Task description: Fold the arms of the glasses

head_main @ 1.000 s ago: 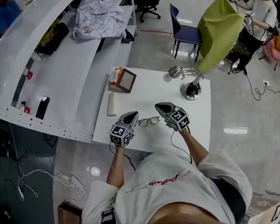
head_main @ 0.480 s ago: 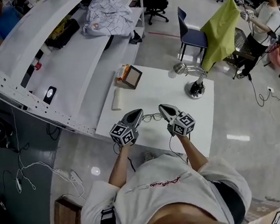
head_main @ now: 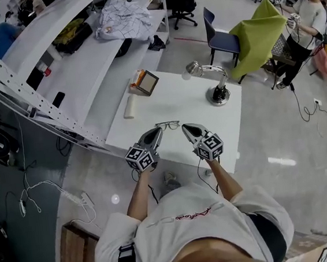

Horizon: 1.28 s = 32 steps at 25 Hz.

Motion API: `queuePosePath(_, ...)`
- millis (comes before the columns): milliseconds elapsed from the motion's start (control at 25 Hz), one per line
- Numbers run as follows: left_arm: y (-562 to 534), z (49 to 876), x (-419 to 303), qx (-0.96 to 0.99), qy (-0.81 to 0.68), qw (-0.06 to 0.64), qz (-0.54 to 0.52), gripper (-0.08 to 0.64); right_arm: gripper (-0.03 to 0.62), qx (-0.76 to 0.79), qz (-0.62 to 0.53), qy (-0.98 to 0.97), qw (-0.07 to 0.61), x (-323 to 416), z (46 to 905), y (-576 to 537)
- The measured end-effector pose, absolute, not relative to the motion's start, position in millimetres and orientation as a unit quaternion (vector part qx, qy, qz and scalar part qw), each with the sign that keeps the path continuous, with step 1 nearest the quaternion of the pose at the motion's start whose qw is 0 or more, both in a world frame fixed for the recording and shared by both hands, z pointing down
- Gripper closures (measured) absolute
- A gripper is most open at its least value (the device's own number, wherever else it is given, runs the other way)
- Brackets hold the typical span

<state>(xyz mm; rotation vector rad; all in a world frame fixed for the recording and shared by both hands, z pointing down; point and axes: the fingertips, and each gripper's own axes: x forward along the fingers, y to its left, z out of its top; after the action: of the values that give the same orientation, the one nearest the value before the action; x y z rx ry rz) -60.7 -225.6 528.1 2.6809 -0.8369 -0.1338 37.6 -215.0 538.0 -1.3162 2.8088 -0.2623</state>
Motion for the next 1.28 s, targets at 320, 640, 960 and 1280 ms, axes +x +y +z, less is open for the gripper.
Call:
queuePosePath(320, -134, 547, -26, 0.941, -0.299, 0.155, -0.022, 0.531, 0.568, -0.419, -0.078, 0.905, 0.0, 67, 548, -128)
queuePosePath(640, -64, 555, -18, 0.943, -0.303, 0.14, -0.001, 0.531, 0.568, -0.415, -0.064, 0.907, -0.005, 72, 542, -61)
queuePosePath(960, -23, 551, -21, 0.94, -0.311, 0.136, -0.006, 0.531, 0.569, -0.404, -0.061, 0.913, -0.023, 65, 549, -15)
queuePosePath(1280, -6, 549, -21, 0.942, -0.309, 0.128, 0.0, 0.531, 0.569, -0.394, -0.054, 0.917, -0.029, 54, 552, -2)
